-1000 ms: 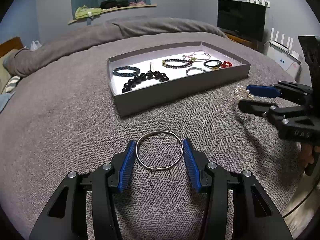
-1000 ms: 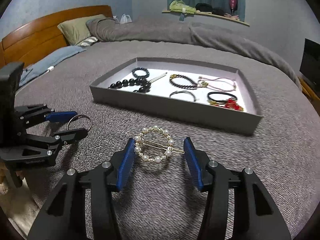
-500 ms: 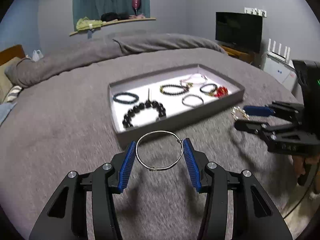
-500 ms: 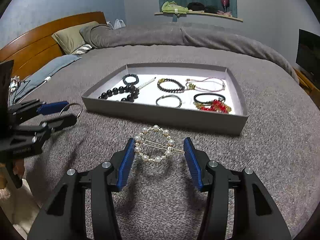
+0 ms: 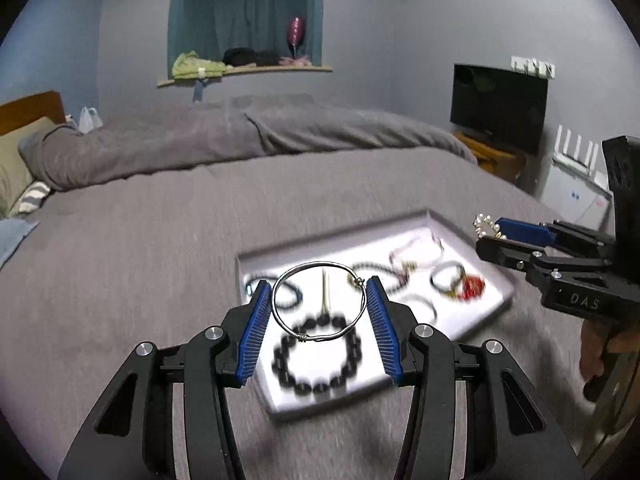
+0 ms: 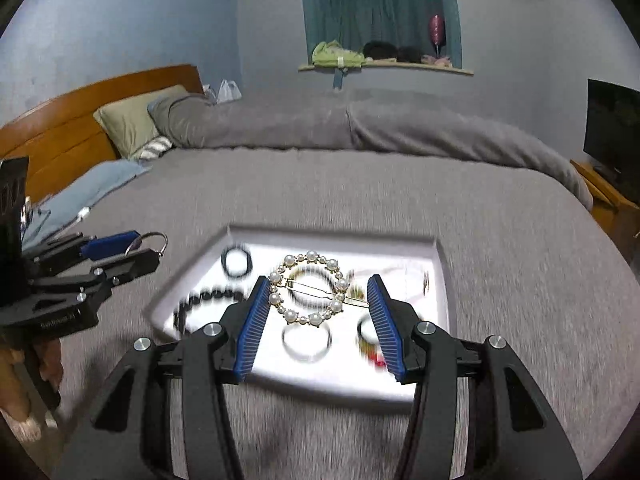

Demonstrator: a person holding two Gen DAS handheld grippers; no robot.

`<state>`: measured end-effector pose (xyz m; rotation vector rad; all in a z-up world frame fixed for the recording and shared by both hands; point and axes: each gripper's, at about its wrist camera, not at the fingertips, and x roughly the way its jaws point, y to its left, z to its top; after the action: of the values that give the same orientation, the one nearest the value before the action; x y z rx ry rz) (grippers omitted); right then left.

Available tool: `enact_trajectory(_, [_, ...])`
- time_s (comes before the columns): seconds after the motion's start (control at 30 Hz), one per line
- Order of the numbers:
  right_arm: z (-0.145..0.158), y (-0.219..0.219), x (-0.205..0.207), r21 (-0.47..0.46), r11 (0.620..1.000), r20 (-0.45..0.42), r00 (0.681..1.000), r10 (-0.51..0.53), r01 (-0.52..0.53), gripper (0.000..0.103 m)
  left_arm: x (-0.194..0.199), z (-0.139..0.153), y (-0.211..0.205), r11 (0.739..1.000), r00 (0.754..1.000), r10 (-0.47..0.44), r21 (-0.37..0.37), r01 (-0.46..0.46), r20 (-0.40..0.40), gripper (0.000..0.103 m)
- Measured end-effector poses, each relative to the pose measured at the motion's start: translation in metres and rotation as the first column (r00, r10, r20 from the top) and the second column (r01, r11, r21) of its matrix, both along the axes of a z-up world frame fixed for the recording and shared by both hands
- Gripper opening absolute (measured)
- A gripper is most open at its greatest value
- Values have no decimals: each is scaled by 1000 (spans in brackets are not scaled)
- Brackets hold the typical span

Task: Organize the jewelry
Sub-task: 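Lower the hoop and pearl ring clip into the tray and open both tools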

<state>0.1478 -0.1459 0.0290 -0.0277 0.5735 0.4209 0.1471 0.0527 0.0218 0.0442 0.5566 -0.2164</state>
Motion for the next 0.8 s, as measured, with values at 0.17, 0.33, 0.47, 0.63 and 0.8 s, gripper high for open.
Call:
enact_trajectory(0.17, [1,-2,24,8,1000,13,1000,-24,24,50,35,4,5,999,1000,31,-32,-31,1,50])
enact_trajectory(0.33, [-30,-9,43,-10,1000,-83,996,-9,8,50,60,-10,12,998,999,35,-51,-37,-33,50])
enact_trajectory(0.47, [-50,-9,49,-42,998,-153,988,35,-42,50,76,-28,12,998,994,-3,-58,-3,-105,50])
enact_trajectory(0.63, [-62,4,53,-67,992,-201,975,92,-107,50,87,-38,-1,997,985,-68,-51,61,-159,50])
enact_trajectory(0.8, [-69,19,48,-119,981,-221,967,123,-152,50,94,-52,-24,993,968,-118,-14,118,-223,50])
